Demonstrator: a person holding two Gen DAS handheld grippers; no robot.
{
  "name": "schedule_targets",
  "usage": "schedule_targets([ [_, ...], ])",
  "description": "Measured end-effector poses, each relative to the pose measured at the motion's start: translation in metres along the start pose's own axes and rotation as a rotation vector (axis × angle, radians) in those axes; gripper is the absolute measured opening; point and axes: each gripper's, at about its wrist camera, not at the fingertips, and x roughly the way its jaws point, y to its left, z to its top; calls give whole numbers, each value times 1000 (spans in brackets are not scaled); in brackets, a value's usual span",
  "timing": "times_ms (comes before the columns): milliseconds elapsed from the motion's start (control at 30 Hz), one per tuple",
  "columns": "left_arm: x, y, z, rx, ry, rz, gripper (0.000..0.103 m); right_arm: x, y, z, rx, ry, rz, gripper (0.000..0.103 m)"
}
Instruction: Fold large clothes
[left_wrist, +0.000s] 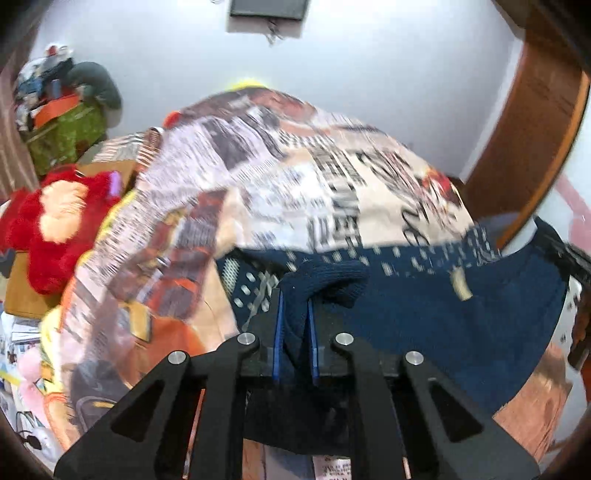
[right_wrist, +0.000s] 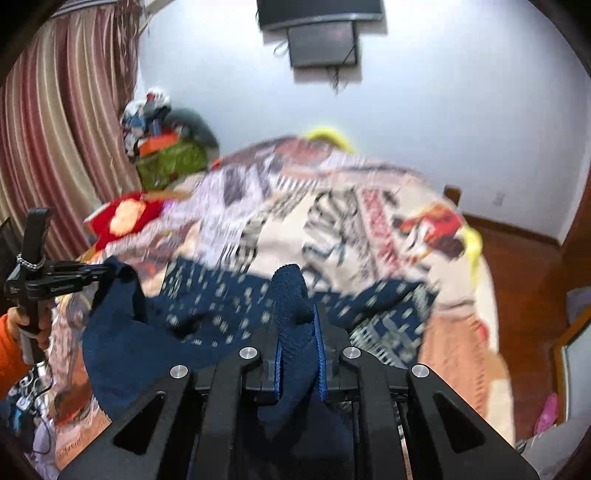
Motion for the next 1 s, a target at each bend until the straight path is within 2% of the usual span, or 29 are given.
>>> schedule_targets([
  [133,1,5,25,-44,-36,-2,11,-2,-6,18,7,-49,-42,10],
  [233,19,2,36,-57,-23,12,11,12,-12,30,16,-47,-71,10],
  [367,67,5,42,-82,54,29,11,55,-31,34,55,19,-99,11],
  [533,128,6,29,-55,165,71,10,112,-53,16,110,138,-92,11],
  [667,151,16,15,-70,223,68,11,141,-64,-2,129,205,-79,11],
  [800,143,23,11,-84,220,42,15,139,-66,-7,110,200,-53,13],
  [900,123,22,17,-34,193,93,16,126,-59,-3,39,181,-113,33],
  [967,109,19,22,2,180,121,19,107,-54,1,-9,125,-168,64],
  [1000,100,17,25,21,171,128,21,94,-51,3,-30,80,-183,69],
])
